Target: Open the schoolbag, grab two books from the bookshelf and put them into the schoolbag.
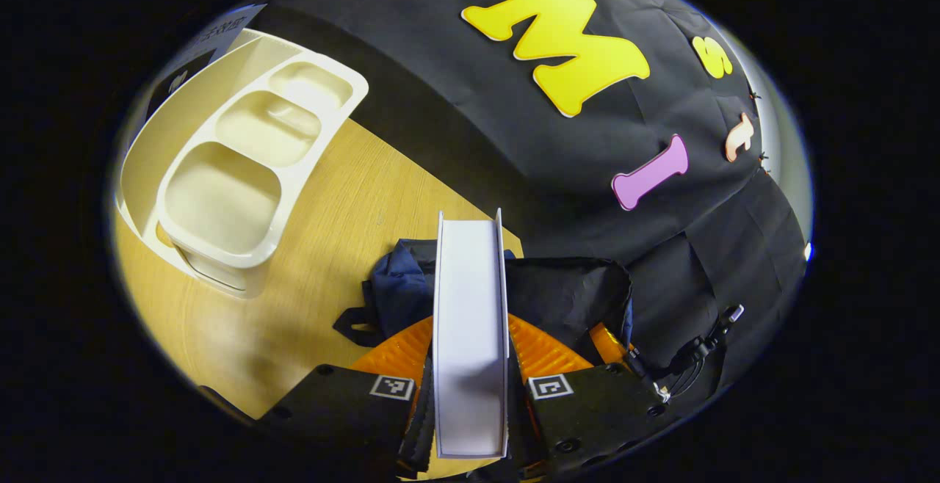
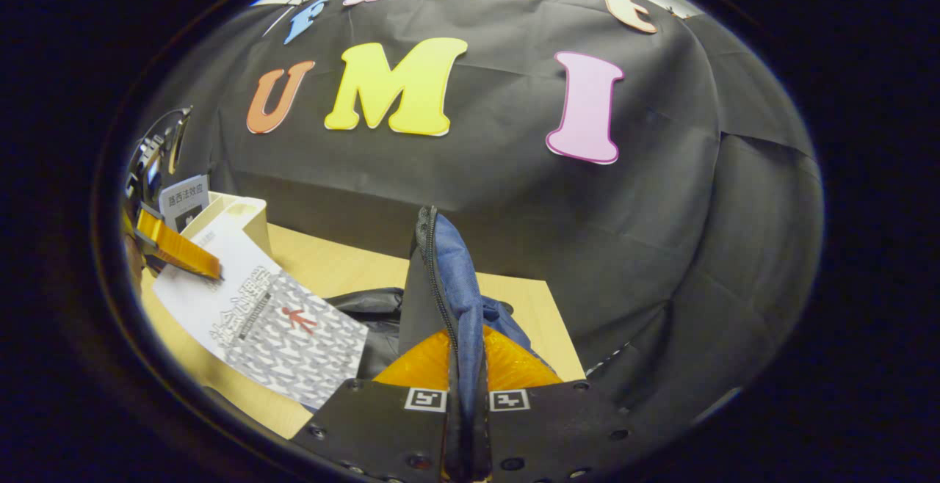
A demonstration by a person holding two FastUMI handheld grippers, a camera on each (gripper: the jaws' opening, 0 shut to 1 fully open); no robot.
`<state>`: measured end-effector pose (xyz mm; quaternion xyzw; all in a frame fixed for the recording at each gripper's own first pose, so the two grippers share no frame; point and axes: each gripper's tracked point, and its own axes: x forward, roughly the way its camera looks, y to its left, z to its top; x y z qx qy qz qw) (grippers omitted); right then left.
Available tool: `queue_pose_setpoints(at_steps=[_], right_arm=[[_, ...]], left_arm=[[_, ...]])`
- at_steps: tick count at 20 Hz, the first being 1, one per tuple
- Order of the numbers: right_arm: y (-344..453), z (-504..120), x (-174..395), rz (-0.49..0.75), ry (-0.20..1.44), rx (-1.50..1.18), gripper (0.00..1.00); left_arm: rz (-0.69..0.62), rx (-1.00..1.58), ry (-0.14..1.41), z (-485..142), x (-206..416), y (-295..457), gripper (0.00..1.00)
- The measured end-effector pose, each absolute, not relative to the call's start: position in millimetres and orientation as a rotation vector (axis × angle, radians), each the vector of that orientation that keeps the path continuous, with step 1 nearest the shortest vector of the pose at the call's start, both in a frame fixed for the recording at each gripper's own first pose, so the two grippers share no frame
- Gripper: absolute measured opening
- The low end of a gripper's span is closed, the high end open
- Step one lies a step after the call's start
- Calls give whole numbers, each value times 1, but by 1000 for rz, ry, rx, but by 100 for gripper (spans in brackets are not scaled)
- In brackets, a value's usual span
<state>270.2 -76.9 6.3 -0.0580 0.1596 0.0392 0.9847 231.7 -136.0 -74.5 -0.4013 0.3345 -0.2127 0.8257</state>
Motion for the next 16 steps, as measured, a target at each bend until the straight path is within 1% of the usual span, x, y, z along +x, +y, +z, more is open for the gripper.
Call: queue_pose_setpoints(at_steps=[4, 5, 8, 12, 14, 16], right_arm=[[-81, 8, 270, 74, 318, -97, 6], [-81, 9, 270, 73, 316, -98, 6], [-80, 11, 270, 75, 309, -102, 6], [-75, 14, 265, 80, 299, -98, 6], [-73, 15, 263, 80, 287, -100, 6], [-69, 18, 260, 85, 275, -103, 6]], left_arm=[[-479, -1007, 711, -85, 257, -173, 41], [-478, -1036, 722, -91, 260, -182, 42], [-456, -1061, 759, -114, 266, -205, 43], [-450, -1072, 739, -129, 276, -224, 42], [-402, -1001, 703, -144, 280, -224, 42], [-369, -929, 675, -159, 279, -227, 46]])
